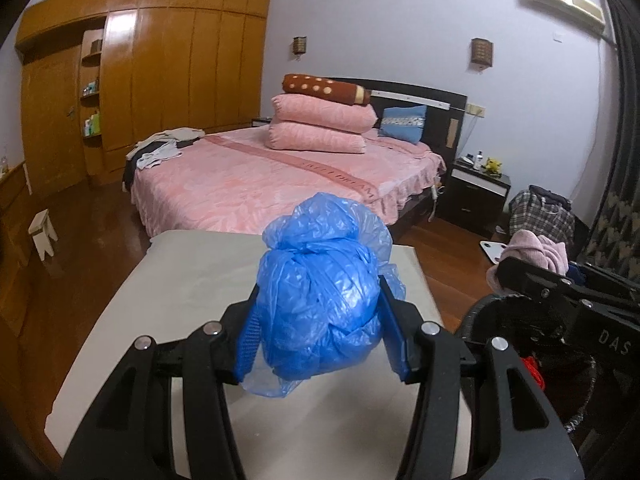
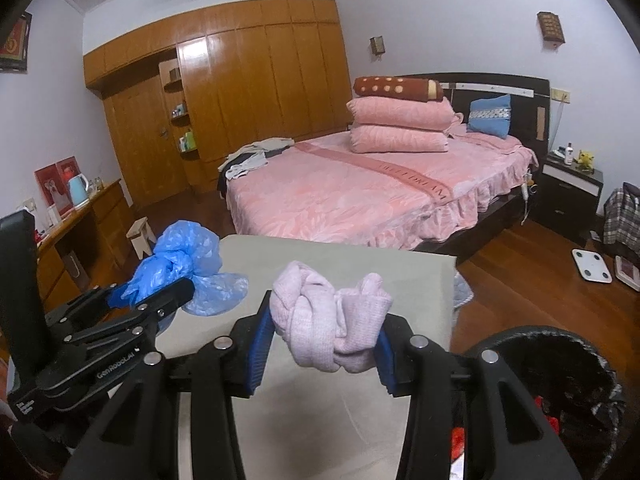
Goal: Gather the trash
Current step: 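Carry the blue bag and pink cloth over the bin with both grippers, then open both grippers over the bin to drop the blue bag and pink cloth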
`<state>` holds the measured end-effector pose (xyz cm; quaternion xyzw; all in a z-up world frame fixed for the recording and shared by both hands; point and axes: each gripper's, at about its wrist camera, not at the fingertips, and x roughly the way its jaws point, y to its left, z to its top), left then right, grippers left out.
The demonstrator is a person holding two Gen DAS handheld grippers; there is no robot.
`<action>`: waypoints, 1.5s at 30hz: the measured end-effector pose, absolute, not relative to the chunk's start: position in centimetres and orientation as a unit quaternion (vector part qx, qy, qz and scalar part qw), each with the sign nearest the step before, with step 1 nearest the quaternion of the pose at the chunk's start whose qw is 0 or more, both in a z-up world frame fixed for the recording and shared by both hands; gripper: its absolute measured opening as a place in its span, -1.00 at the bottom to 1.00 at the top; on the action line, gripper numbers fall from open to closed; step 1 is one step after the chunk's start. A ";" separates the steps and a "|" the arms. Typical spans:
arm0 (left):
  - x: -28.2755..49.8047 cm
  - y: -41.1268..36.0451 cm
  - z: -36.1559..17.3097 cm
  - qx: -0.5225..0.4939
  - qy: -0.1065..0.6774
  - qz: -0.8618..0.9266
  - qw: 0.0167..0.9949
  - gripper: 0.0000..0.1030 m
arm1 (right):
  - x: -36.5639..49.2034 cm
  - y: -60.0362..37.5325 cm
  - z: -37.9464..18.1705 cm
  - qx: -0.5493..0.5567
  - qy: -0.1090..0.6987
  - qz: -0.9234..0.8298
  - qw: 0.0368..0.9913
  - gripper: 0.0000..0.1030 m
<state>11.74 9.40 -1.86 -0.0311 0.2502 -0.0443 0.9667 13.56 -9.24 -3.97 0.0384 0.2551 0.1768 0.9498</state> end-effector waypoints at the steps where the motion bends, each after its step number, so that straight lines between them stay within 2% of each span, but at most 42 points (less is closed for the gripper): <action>1: 11.6 9.1 -1.8 -0.031 0.249 -0.048 0.967 -0.02 | 13.2 -9.7 -3.8 0.039 0.252 0.174 0.951 -0.15; 19: 9.5 0.6 -1.6 -0.007 0.233 -0.120 0.965 -0.02 | 9.0 -18.4 -3.8 0.055 0.238 0.103 0.964 -0.13; 45: 12.7 -13.0 -6.1 0.049 0.261 -0.247 0.932 -0.01 | 8.8 -30.3 -8.3 0.075 0.282 -0.002 0.957 -0.13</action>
